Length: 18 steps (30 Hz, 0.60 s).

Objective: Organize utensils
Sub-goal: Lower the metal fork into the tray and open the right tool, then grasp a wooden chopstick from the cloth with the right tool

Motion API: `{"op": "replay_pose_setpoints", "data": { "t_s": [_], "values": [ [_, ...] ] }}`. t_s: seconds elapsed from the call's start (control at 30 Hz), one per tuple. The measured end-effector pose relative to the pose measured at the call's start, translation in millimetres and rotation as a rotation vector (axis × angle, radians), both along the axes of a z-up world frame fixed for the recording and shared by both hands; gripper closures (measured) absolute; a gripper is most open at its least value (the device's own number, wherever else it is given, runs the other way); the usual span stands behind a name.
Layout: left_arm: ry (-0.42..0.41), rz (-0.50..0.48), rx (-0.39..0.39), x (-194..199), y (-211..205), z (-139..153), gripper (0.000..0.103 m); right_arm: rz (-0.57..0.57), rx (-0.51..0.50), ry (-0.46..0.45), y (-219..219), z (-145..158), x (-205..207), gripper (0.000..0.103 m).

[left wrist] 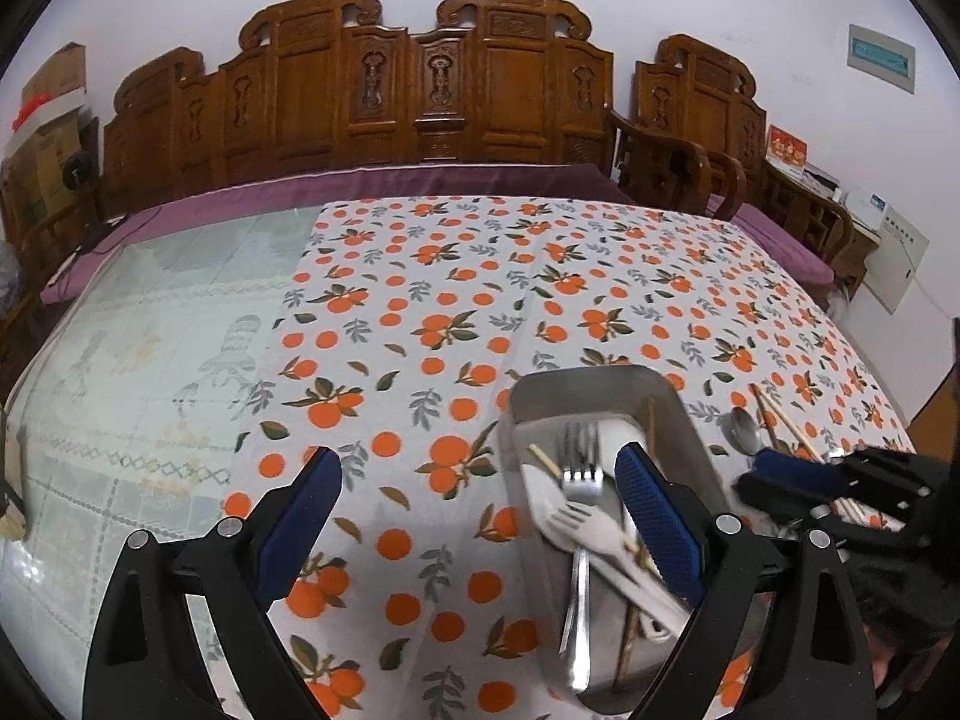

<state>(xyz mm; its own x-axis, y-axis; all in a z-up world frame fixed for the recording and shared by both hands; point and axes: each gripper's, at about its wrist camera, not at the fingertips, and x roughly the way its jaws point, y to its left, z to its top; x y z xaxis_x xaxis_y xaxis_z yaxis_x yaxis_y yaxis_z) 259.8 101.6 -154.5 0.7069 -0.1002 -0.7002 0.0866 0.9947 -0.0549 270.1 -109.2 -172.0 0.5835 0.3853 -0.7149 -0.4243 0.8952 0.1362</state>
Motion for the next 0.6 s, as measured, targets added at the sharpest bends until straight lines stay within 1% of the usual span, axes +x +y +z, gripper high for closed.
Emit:
{"op": "replay_pose_setpoints", "data": {
  "t_s": [0.03,0.07,0.17,0.27,0.37,0.5,0.6],
  "values": [
    [-0.004,-0.006,-0.005,-1,-4,1,0.014,-0.013,-0.009,-0.017,-14,4,-4,0.071],
    [-0.008,-0.013,-0.011,-2,-10,2,0.014,-0.022,-0.016,-0.025,-23,6,-6,0.068],
    [-0.012,-0.037,-0.024,-6,-24,4,0.014,-0.056,-0.053,-0.037,-60,9,-12,0.068],
    [-0.021,-0.071,-0.015,-9,-45,6,0.014,-0.091,-0.094,-0.035,-92,2,-12,0.068],
    [-0.022,-0.097,-0.012,-11,-64,7,0.014,-0.132,-0.123,-0.014,-125,-8,-10,0.068],
    [-0.008,-0.119,-0.011,-12,-87,6,0.014,-0.157,-0.131,0.002,-154,-20,-6,0.068],
    [-0.007,-0.131,-0.009,-13,-100,5,0.014,-0.156,-0.136,0.017,-165,-32,0,0.070]
  ]
}}
